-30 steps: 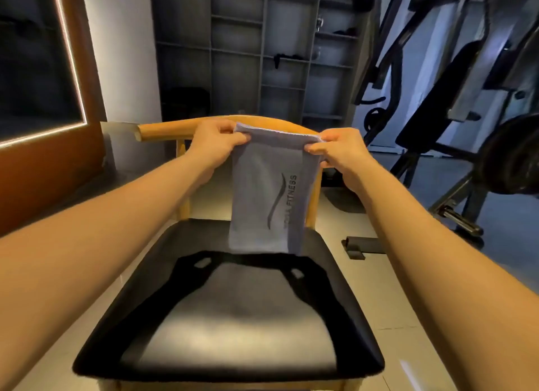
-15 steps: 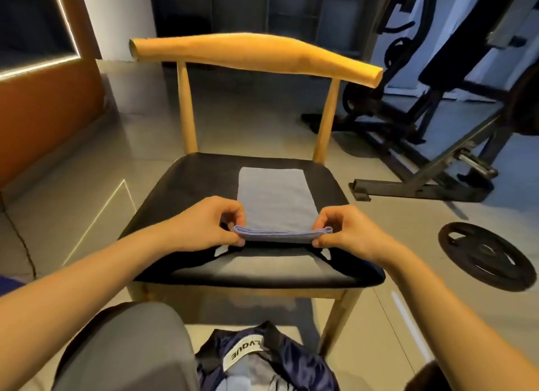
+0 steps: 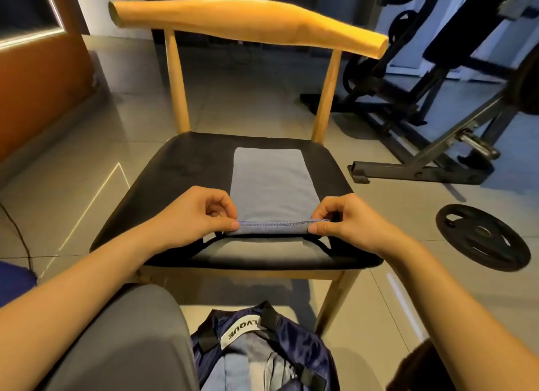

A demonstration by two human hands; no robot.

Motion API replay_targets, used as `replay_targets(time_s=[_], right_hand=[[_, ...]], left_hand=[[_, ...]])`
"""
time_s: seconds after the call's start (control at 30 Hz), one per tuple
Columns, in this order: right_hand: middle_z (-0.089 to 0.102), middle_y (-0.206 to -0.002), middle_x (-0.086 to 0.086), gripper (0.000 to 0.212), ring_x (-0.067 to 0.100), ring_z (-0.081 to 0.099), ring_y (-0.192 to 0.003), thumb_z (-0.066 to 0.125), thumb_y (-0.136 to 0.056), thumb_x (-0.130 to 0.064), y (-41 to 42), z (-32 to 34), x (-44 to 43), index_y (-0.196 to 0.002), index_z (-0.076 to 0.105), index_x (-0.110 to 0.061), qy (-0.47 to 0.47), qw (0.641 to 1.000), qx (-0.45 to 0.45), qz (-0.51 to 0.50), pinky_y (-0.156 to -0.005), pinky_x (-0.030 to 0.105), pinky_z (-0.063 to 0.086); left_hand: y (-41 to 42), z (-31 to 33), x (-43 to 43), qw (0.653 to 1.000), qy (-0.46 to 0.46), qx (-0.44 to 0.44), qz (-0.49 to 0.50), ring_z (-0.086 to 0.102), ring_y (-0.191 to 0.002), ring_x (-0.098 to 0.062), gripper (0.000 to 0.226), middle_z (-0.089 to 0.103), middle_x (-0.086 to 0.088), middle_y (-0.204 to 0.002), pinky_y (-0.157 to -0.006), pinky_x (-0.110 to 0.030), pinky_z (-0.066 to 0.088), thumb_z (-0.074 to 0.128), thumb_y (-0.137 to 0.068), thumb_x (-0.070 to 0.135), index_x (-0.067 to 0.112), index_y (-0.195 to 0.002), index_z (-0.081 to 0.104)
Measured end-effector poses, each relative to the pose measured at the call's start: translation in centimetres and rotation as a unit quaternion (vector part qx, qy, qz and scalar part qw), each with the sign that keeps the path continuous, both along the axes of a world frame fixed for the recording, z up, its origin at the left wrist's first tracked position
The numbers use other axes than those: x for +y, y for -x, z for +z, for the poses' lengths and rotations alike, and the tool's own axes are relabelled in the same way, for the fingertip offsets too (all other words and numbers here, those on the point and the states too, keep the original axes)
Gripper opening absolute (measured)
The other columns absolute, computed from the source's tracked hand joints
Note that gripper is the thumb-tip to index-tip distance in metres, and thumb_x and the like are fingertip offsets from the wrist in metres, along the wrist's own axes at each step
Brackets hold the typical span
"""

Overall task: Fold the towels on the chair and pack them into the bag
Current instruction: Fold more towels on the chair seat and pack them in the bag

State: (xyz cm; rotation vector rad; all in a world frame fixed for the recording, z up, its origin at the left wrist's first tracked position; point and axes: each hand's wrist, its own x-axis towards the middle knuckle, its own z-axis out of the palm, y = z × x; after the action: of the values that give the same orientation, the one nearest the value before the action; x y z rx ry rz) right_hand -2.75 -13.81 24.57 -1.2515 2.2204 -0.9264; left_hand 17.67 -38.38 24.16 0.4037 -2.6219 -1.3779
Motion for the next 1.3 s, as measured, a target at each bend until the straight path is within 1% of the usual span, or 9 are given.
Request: replay_targets(time_s=[0.07, 0.17, 0.37, 0.47, 0.63, 0.8, 0.93, 1.13, 1.3], right_hand=[[0.071, -0.089, -0.004, 0.013, 0.016, 0.068, -0.083, 0.076, -0.088, -0.032, 0.0, -0.2, -0.2, -0.087, 0.077, -0.019, -0.002, 1.000, -0.004, -0.010, -0.078, 0.033, 0.059], [0.067, -0.094, -0.004, 0.013, 0.018, 0.066, -0.085, 0.074, -0.090, -0.032, 0.1, -0.3, -0.2, -0.087, 0.076, -0.020, -0.014, 1.000, 0.011, -0.014, -0.080, 0.036, 0.059], [0.060, -0.098, -0.007, 0.015, 0.014, 0.059, -0.080, 0.082, -0.084, -0.034, -0.2, -0.1, 0.6, -0.089, 0.070, -0.027, -0.041, 0.997, 0.063, 0.020, -0.070, 0.025, 0.052], [0.054, -0.098, -0.010, 0.024, 0.012, 0.056, -0.085, 0.084, -0.081, -0.036, -0.8, -0.2, 0.6, -0.093, 0.064, -0.031, -0.053, 0.992, 0.114, 0.031, -0.071, 0.024, 0.050], [0.050, -0.097, -0.012, 0.026, 0.012, 0.056, -0.085, 0.084, -0.080, -0.033, -1.5, -0.4, 0.6, -0.088, 0.059, -0.034, -0.064, 0.986, 0.152, 0.034, -0.073, 0.025, 0.053], [0.054, -0.096, -0.008, 0.019, 0.015, 0.057, -0.086, 0.083, -0.083, -0.029, -1.3, -0.6, 1.0, -0.083, 0.064, -0.028, -0.060, 0.989, 0.134, 0.015, -0.075, 0.029, 0.054], [0.059, -0.097, -0.007, 0.013, 0.015, 0.057, -0.086, 0.079, -0.086, -0.031, -1.1, -0.5, 1.0, -0.086, 0.067, -0.025, -0.060, 0.993, 0.105, 0.010, -0.071, 0.024, 0.050], [0.064, -0.093, -0.004, 0.014, 0.016, 0.061, -0.086, 0.064, -0.099, -0.031, -0.8, -0.2, 0.8, -0.094, 0.068, -0.019, -0.052, 0.996, 0.070, 0.003, -0.076, 0.029, 0.053], [0.068, -0.089, 0.013, 0.026, 0.027, 0.065, -0.086, 0.056, -0.103, -0.026, -0.8, -0.4, -0.2, -0.093, 0.070, -0.006, -0.077, 0.994, 0.063, -0.042, -0.082, 0.044, 0.056]], left_hand=[[0.0, -0.1, 0.0, 1.000, 0.013, 0.007, 0.002, 0.073, -0.084, -0.009, 0.011, 0.077, 0.011, -0.088, -0.070, -0.014, 0.054, 0.079, -0.087, 0.020, 0.024, -0.097, 0.077], [-0.1, -0.4, 0.1, 0.996, 0.081, 0.025, -0.031, 0.068, -0.082, -0.012, 0.014, 0.072, 0.016, -0.085, -0.070, -0.021, 0.055, 0.080, -0.085, 0.032, 0.031, -0.099, 0.078], [-1.0, -0.9, 0.5, 0.966, 0.226, 0.081, -0.098, 0.062, -0.091, -0.010, 0.014, 0.062, 0.016, -0.091, -0.076, -0.022, 0.052, 0.082, -0.082, 0.039, 0.034, -0.089, 0.071], [-0.9, -1.2, 0.8, 0.960, 0.250, 0.071, -0.102, 0.058, -0.095, -0.006, 0.017, 0.060, 0.018, -0.095, -0.077, -0.021, 0.050, 0.080, -0.082, 0.042, 0.036, -0.093, 0.069], [-0.7, -1.5, 1.0, 0.963, 0.243, 0.056, -0.097, 0.058, -0.091, -0.008, 0.013, 0.060, 0.015, -0.091, -0.074, -0.025, 0.051, 0.081, -0.082, 0.036, 0.034, -0.084, 0.069], [-0.9, -1.4, 0.9, 0.978, 0.188, 0.058, -0.065, 0.065, -0.084, -0.013, 0.010, 0.067, 0.011, -0.084, -0.070, -0.028, 0.055, 0.081, -0.085, 0.028, 0.030, -0.084, 0.071], [-0.7, -1.5, 0.7, 0.989, 0.138, 0.041, -0.022, 0.063, -0.077, -0.017, 0.006, 0.069, 0.007, -0.080, -0.068, -0.033, 0.055, 0.077, -0.089, 0.028, 0.029, -0.086, 0.072], [0.1, -1.5, 0.9, 0.998, 0.063, 0.009, 0.029, 0.069, -0.079, -0.008, 0.006, 0.074, 0.008, -0.083, -0.072, -0.019, 0.051, 0.070, -0.096, 0.022, 0.027, -0.095, 0.075], [1.1, -1.4, 1.3, 0.992, 0.074, -0.020, 0.103, 0.068, -0.071, -0.019, 0.006, 0.072, -0.002, -0.073, -0.074, -0.035, 0.056, 0.073, -0.093, 0.023, 0.024, -0.087, 0.073]])
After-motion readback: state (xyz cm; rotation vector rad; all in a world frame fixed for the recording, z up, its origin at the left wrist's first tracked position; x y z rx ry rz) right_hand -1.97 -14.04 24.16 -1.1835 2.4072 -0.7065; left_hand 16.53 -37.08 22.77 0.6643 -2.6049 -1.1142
